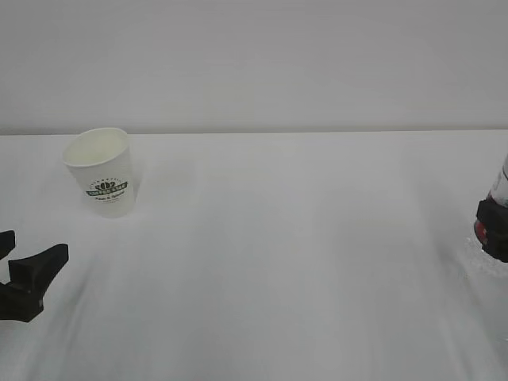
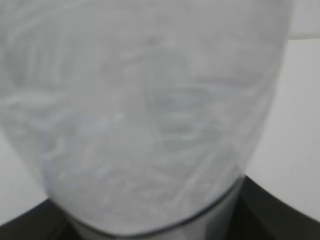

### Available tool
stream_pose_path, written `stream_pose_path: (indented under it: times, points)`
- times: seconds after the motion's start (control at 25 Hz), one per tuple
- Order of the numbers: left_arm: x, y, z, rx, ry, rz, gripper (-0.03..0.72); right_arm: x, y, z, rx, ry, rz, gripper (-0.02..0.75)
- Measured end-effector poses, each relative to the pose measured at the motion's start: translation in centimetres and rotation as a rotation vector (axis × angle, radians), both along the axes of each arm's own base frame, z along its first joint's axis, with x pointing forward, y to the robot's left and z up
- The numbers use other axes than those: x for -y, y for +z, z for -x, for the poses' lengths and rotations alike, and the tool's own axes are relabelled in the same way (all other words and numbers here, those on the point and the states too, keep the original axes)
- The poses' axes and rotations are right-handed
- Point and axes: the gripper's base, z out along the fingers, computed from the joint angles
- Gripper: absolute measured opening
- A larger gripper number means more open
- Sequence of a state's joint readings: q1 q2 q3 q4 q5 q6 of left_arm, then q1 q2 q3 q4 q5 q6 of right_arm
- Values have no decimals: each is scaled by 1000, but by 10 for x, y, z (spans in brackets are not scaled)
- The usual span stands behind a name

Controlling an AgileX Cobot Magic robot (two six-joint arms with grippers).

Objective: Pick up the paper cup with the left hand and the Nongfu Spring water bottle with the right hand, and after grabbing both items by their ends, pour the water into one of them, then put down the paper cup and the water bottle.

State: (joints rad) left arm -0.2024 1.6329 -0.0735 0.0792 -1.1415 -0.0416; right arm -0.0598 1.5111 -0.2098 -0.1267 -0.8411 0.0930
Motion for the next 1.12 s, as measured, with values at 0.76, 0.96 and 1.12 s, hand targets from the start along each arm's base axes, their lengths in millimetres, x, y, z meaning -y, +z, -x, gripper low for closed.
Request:
stream_pose_path:
  times: [0.76,0.96,1.12]
  points:
    - [3,8,-15,56,-2,11,583,0,0,4,15,-4,-5,450]
    - [8,13,-37,103,-2,21,655,0,0,4,15,-5,-6,450]
    - [13,0,-58,80,-14,15,678,0,0,4,17,-5,-6,450]
